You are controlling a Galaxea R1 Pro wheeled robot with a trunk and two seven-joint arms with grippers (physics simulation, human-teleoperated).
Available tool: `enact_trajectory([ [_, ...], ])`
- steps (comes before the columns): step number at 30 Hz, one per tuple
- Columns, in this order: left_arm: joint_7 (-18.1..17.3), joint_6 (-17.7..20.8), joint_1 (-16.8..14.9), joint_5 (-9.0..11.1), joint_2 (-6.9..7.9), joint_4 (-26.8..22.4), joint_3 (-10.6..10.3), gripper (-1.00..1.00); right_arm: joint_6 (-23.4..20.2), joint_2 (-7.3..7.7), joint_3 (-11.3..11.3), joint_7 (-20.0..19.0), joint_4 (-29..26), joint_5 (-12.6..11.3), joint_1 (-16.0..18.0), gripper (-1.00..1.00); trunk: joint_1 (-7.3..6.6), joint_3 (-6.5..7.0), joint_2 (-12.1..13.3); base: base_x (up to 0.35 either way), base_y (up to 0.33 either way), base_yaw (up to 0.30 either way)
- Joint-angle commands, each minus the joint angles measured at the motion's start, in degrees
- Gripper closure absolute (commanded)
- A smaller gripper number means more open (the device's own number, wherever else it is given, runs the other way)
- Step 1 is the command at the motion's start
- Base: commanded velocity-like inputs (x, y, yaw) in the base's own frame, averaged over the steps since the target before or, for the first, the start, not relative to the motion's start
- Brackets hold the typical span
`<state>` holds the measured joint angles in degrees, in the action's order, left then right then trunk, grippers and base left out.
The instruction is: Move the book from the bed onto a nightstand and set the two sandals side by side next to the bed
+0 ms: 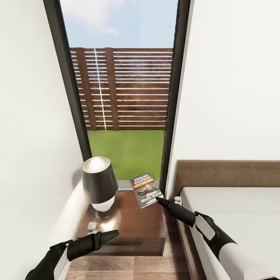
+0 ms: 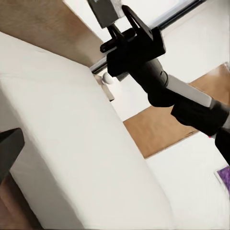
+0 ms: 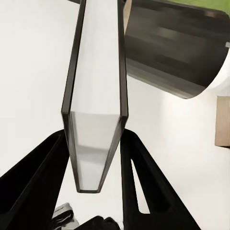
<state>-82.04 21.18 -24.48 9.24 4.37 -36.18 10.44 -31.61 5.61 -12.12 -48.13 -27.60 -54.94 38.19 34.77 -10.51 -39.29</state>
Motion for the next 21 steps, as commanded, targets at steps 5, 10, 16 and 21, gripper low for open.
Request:
enact_trajectory([
  [5,-7.96,8.63,-0.04,0.08,0.38,-4.32,0.40,-1.00,-0.38,0.05,-0.27,0.05,0.00,-0.61,0.06,1.00,0.02,-0.09,-0.08,0.000,0.000,0.000],
  [10,-7.96,11.86,-0.04,-0.01,0.38,-6.22,0.36,-1.00,-0.38,0.04,-0.27,0.05,0.00,-0.61,0.06,1.00,0.24,-0.27,-0.48,0.000,0.000,0.000],
  [16,-7.96,12.20,-0.04,-0.25,0.30,-6.36,0.22,-1.00,-0.38,0.07,-0.27,0.13,0.05,-0.55,0.06,1.00,1.55,-1.35,-2.88,0.000,0.000,0.000],
  [21,-7.96,12.23,-0.04,-0.27,0.27,-6.36,0.20,-1.00,-0.37,0.04,-0.27,0.14,0.08,-0.52,0.05,1.00,2.65,-2.25,-4.89,0.000,0.000,0.000],
])
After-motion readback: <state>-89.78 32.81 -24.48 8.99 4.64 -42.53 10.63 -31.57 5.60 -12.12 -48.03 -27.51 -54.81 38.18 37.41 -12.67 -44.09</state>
